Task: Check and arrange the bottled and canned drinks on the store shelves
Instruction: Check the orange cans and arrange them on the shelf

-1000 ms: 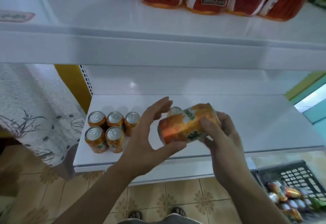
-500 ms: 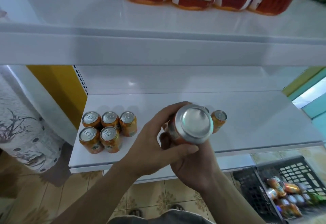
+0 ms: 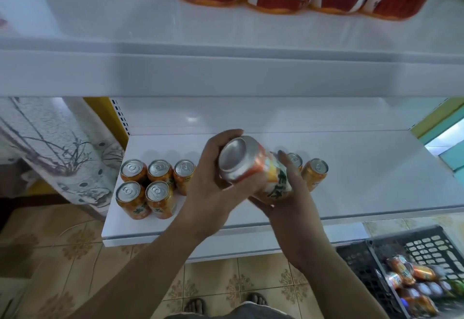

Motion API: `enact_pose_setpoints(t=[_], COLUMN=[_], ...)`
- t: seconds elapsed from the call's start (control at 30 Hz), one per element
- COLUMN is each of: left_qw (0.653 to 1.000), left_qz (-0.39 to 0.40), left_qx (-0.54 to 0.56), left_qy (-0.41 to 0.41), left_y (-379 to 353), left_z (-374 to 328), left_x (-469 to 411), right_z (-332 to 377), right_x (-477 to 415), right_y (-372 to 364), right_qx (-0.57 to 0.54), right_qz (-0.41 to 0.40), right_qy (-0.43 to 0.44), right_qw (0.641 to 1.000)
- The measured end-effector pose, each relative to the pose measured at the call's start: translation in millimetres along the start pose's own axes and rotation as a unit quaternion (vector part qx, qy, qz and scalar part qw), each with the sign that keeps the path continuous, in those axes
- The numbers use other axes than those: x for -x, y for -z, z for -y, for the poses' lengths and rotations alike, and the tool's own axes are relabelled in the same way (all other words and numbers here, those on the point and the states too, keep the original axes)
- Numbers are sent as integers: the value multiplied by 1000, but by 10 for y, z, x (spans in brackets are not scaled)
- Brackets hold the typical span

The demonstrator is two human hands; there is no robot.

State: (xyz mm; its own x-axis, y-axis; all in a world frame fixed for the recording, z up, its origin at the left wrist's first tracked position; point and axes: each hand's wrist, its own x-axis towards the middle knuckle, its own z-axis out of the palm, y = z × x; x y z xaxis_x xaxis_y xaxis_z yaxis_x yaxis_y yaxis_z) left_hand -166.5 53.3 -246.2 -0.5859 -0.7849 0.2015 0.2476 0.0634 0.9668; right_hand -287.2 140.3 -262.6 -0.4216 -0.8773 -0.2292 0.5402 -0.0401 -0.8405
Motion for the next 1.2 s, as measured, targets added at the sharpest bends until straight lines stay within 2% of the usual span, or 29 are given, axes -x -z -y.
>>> enact_pose_setpoints(t=[0.07,0.13,0.2,0.33,0.4,0.5,0.57,0.73,0.83,0.93,1.07,1.13,1.2], left_qw=[990,979,982,989,985,964,959,983,962,953,977,978,965], left_qz=[-66,-89,-64,36,1,-84,-88,-46,-106,-95,-19,-49,-83], left_qx=[98,127,110,108,133,168,162,89,104,116,74,76,120], left_qy=[75,130,139,92,112,188,216,155,227,263,200,190,218], left_y=[-54,-47,15,187,183,89,80,165,154,200,243,223,180], left_z=[35,64,87,119,129,191,243,257,245,268,272,264,218], left_x=[-27,-62,-86,-86,-77,-37,6,36,17,6,40,33,4], right_z=[-14,-37,-27,30,33,-12,-26,-8,-58,-72,-83,-105,-111], right_x=[25,40,14,-48,-48,-65,-74,-105,-98,-127,-145,-133,-127], right_y=[34,65,94,157,152,144,154,144,148,175,136,138,157], right_qx=[88,154,169,158,179,247,273,234,305,287,210,218,239], right_qz=[9,26,14,15,19,30,14,2,37,17,-41,-25,15], right_qy=[75,112,108,66,70,114,129,11,42,64,11,21,70], right_qw=[993,981,980,985,981,962,953,972,951,956,977,975,968])
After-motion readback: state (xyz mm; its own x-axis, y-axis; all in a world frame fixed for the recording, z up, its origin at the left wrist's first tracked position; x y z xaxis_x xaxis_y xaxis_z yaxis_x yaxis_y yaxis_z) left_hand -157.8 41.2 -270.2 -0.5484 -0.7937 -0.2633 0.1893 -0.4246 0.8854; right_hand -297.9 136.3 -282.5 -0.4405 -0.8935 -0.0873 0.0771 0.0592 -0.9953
